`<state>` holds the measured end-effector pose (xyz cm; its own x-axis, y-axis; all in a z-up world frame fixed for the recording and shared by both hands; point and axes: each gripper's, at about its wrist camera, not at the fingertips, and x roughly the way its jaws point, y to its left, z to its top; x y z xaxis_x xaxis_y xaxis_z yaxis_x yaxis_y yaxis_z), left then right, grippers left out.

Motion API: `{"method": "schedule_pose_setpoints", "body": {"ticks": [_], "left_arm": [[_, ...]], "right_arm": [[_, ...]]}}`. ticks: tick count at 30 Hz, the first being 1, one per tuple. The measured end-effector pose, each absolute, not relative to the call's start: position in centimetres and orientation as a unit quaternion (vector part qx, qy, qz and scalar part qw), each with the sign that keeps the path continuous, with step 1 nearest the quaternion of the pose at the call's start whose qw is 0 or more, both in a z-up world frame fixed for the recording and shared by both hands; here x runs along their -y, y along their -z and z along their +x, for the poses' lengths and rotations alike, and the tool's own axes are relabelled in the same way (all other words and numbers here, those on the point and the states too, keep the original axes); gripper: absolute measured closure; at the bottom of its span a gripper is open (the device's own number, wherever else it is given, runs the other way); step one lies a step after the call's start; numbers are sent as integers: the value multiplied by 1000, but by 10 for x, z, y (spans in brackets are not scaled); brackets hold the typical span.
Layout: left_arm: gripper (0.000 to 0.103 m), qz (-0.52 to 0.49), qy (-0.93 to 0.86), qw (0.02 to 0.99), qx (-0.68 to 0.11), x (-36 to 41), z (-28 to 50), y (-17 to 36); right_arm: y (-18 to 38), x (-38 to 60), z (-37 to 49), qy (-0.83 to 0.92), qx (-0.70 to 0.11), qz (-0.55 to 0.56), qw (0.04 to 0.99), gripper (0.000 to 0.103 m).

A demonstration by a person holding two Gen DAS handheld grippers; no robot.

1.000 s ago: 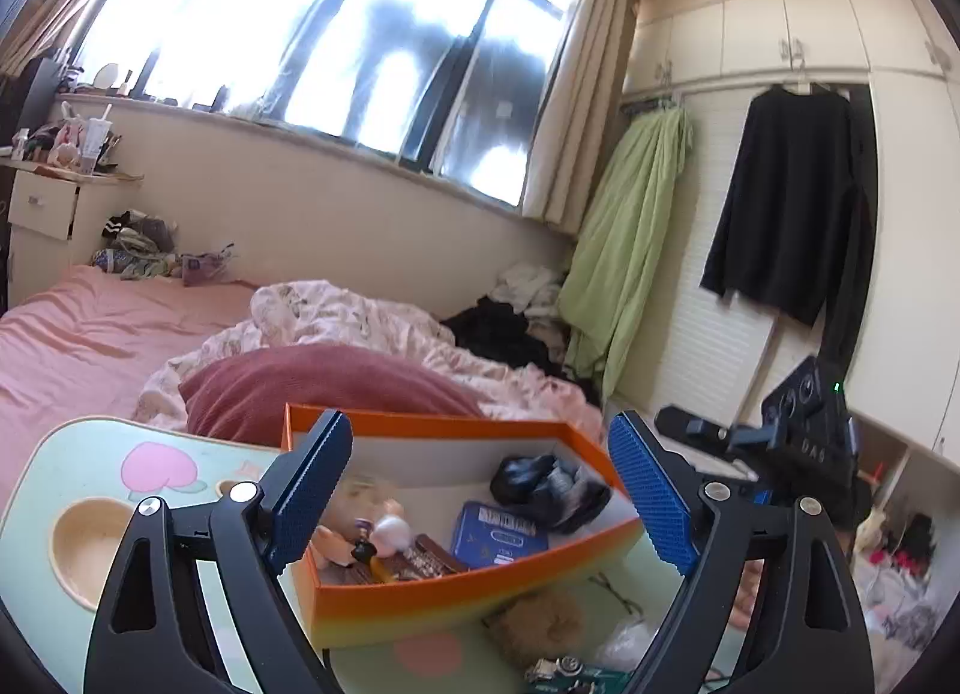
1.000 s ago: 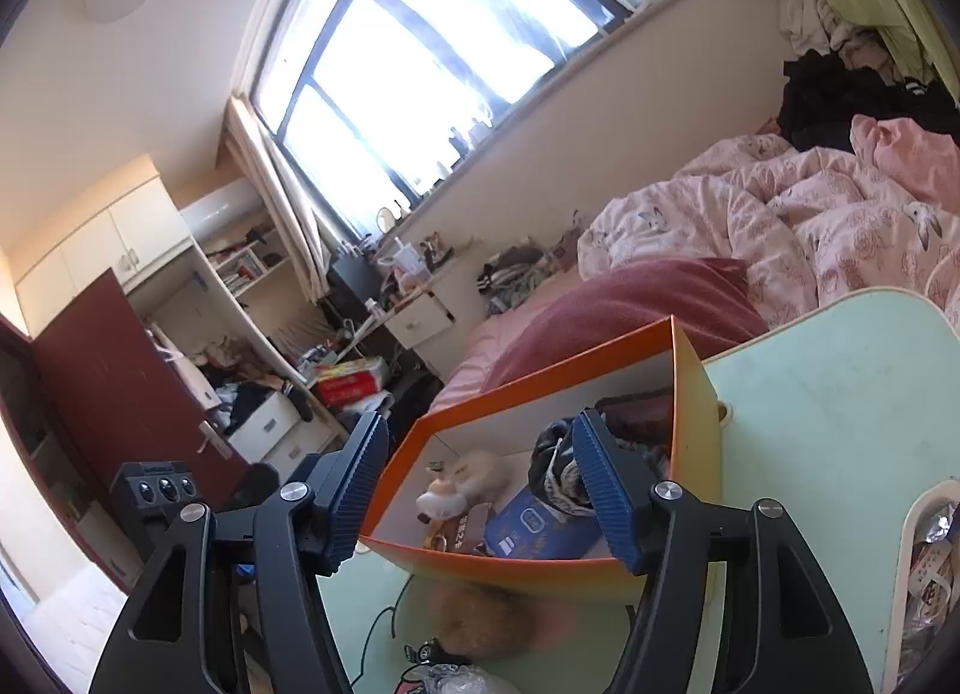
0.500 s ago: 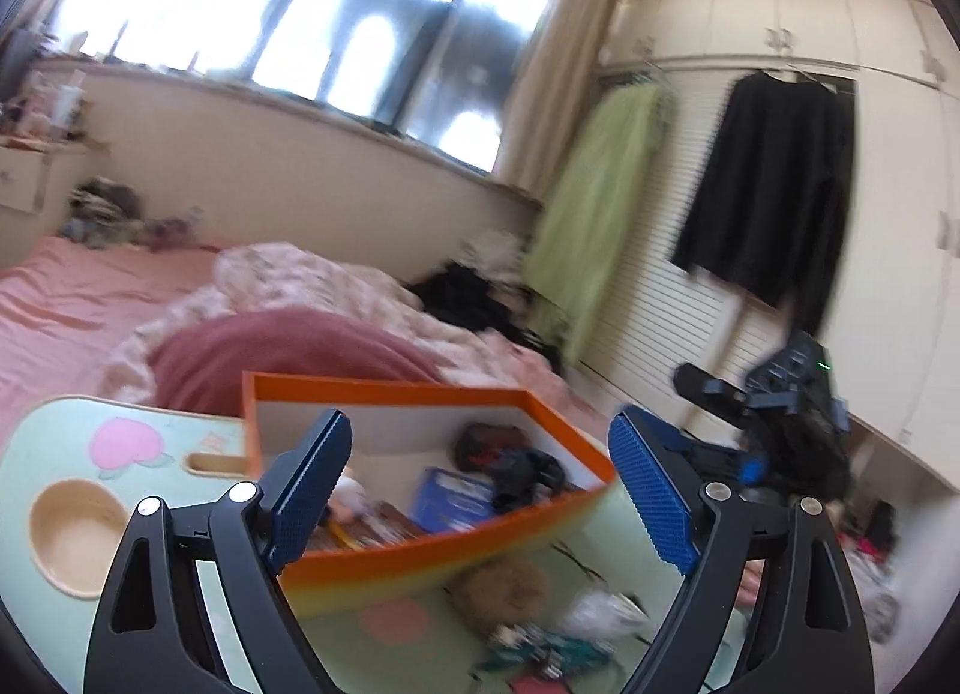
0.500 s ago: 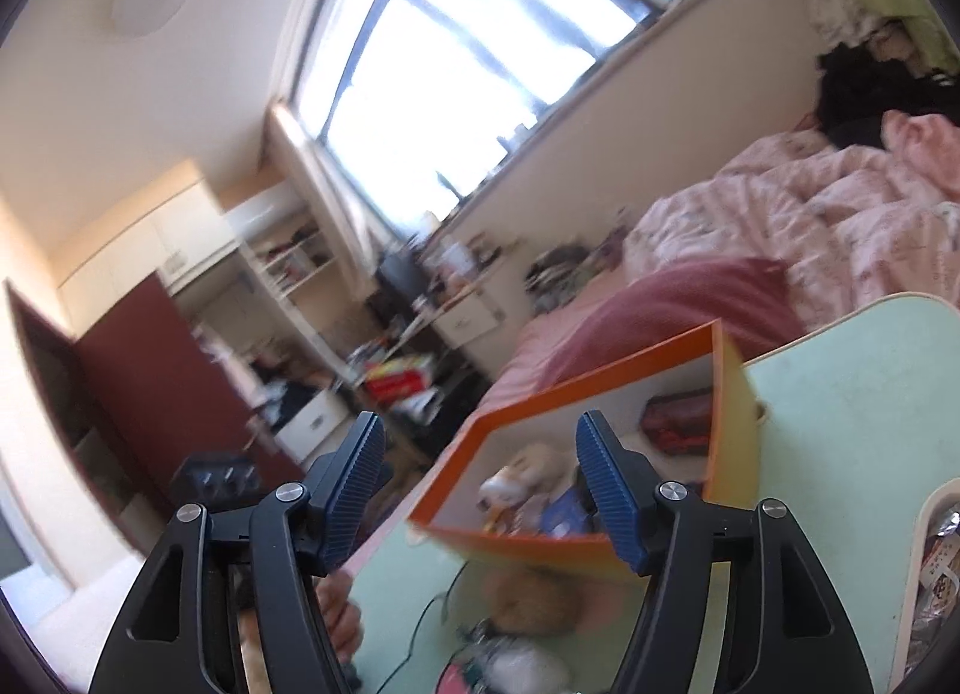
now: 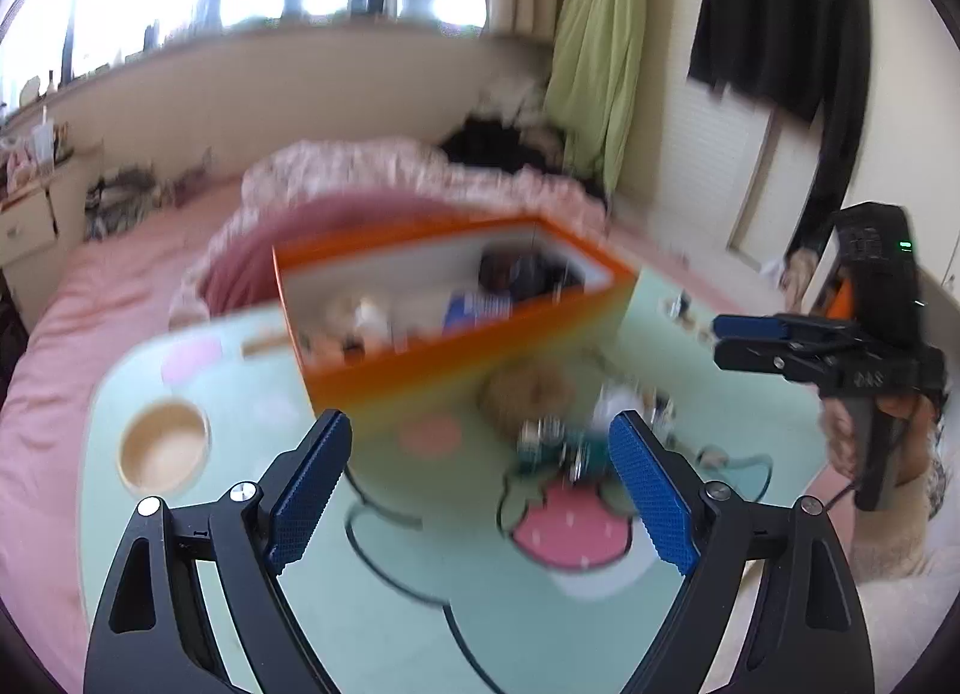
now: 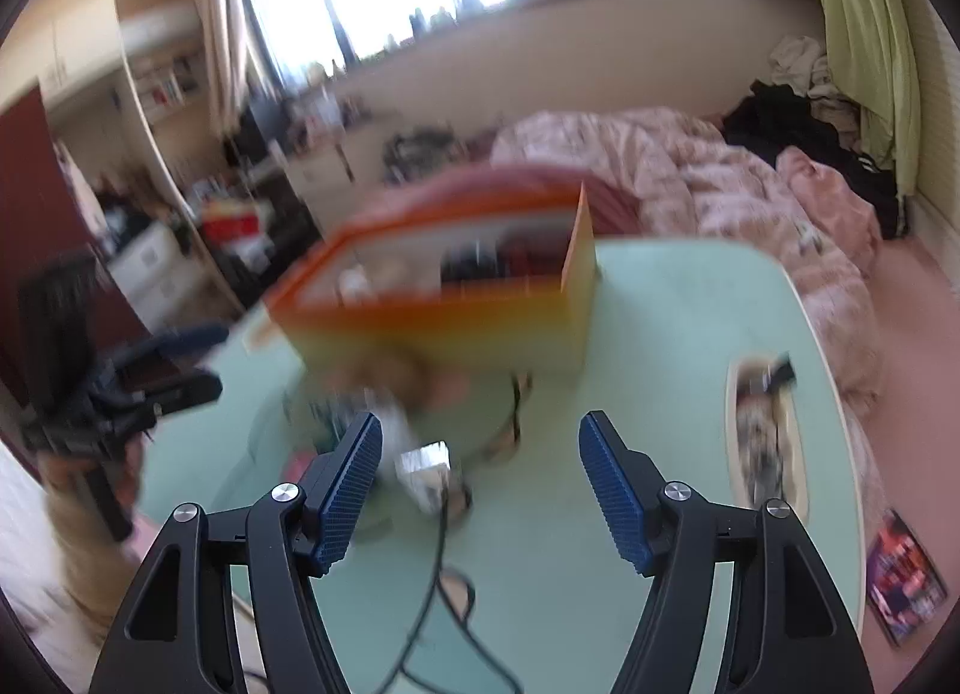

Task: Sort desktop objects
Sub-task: 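Withdraw both open tools from the orange box, then reach the right tool toward the silver heart on the table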

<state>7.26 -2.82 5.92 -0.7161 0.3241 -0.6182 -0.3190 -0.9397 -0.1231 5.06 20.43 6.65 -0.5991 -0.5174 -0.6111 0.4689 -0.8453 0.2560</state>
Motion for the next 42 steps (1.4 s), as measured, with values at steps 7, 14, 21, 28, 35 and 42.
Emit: {"method": "schedule_pose_setpoints", "body": {"ticks": [7,14,21,28,35,42], "left_arm": [[15,-403,-902,133,-78,4,84,-13],[0,-407,-900,135,-79,-11,88,-2],[0,-412,-897,149,-56,-11,87,3],[0,-412,-896,153,-55,-10,83,3],[0,-412,-896,153,-55,-10,82,3],[0,-412,-896,153,-55,-10,82,4]], "right_arm": [[-44,-183,90,903,-31,367,224,32],[-12,-153,94,893,-92,381,223,2],[3,-142,101,908,-93,332,237,0],[2,-141,104,910,-94,320,246,0],[-1,-138,106,911,-95,317,247,0],[-1,-138,106,911,-95,317,247,0]]}}
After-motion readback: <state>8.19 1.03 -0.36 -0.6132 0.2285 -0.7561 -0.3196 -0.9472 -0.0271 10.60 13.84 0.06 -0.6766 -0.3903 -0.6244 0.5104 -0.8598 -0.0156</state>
